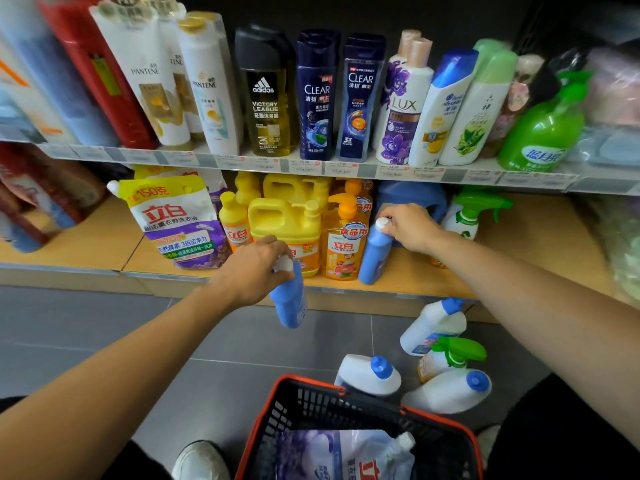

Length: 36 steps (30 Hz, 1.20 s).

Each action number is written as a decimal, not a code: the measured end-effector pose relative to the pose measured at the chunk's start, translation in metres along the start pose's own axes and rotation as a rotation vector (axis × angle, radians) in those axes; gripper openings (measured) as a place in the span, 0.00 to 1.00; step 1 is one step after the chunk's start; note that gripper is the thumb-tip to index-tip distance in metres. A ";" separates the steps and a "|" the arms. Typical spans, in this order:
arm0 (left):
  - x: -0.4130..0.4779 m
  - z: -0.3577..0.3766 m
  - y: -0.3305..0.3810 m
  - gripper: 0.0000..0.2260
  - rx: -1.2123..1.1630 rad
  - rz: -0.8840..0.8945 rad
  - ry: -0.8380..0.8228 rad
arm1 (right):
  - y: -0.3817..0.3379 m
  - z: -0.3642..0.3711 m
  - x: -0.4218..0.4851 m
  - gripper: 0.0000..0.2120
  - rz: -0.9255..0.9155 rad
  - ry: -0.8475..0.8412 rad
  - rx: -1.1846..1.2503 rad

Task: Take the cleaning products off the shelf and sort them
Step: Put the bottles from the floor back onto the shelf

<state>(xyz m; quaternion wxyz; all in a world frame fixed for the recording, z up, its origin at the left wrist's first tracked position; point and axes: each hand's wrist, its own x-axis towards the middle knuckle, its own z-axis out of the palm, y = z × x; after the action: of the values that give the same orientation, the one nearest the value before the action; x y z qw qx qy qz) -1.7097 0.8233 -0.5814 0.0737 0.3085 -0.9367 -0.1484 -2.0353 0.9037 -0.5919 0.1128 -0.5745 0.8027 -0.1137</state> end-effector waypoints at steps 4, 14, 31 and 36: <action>0.004 0.000 0.002 0.16 -0.001 0.005 0.010 | 0.002 0.003 0.003 0.09 0.070 0.046 -0.053; 0.016 -0.003 0.016 0.18 -0.058 -0.019 0.066 | -0.003 0.007 -0.002 0.18 0.172 0.127 0.012; 0.052 -0.023 0.068 0.16 -0.483 -0.143 0.300 | -0.059 0.008 -0.095 0.37 -0.116 -0.049 0.616; 0.056 -0.020 0.090 0.17 -0.821 -0.250 0.299 | -0.051 -0.004 -0.102 0.31 -0.155 0.145 0.583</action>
<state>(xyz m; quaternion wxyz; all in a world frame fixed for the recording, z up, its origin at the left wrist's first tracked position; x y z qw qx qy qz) -1.7997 0.8541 -0.5312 0.3059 0.3824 -0.7350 -0.4690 -1.9582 0.9843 -0.5673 0.2062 -0.5678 0.6960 -0.3881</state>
